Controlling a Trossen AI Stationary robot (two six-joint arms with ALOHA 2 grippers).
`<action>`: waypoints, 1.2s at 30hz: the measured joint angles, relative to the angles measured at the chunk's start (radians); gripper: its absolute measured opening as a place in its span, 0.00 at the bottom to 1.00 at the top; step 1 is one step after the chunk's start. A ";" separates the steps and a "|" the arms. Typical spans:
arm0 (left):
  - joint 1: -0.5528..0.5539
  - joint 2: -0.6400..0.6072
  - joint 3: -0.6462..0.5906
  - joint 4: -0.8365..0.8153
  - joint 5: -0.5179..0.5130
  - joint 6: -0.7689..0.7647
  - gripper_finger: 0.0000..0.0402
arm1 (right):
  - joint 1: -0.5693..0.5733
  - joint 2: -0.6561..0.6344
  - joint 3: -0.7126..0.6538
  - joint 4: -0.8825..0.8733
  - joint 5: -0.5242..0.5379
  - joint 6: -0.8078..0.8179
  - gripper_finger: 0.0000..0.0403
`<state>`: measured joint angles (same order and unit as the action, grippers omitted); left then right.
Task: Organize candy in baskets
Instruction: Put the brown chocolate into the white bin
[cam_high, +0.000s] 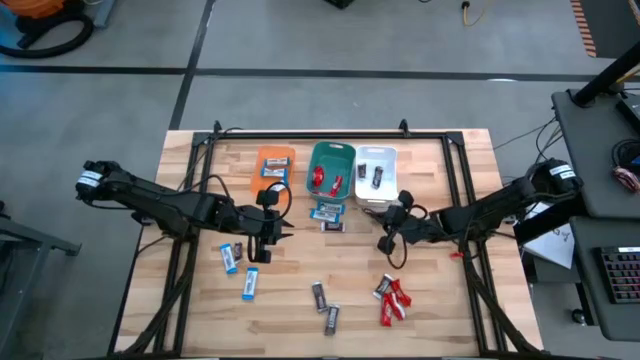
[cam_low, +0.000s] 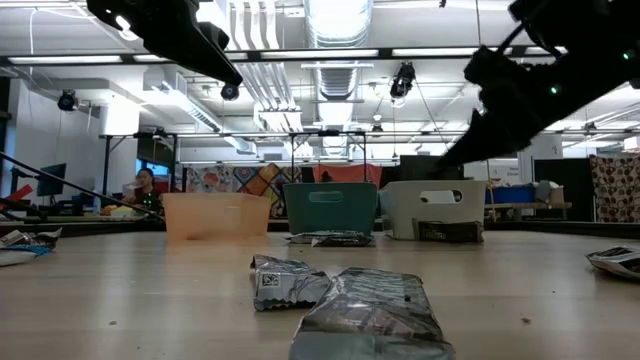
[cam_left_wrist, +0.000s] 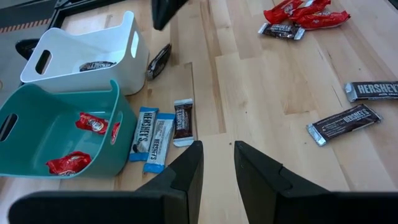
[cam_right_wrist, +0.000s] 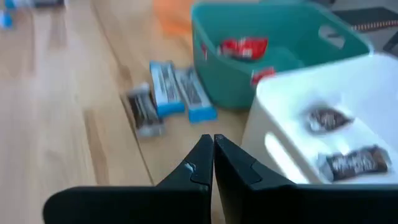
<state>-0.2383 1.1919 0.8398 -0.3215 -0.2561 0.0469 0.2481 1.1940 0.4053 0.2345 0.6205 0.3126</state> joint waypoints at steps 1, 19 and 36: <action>0.000 0.000 0.000 0.000 0.000 0.000 0.19 | 0.008 0.006 0.000 -0.013 0.000 0.008 0.02; 0.000 0.000 -0.001 0.000 0.000 0.000 0.19 | 0.092 0.033 0.000 -0.255 0.045 0.219 0.19; 0.001 0.000 -0.001 0.008 0.000 -0.002 0.19 | 0.080 0.298 0.001 -0.186 0.131 0.392 0.37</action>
<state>-0.2375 1.1915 0.8391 -0.3134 -0.2562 0.0448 0.3279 1.4923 0.4061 0.0489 0.7514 0.7042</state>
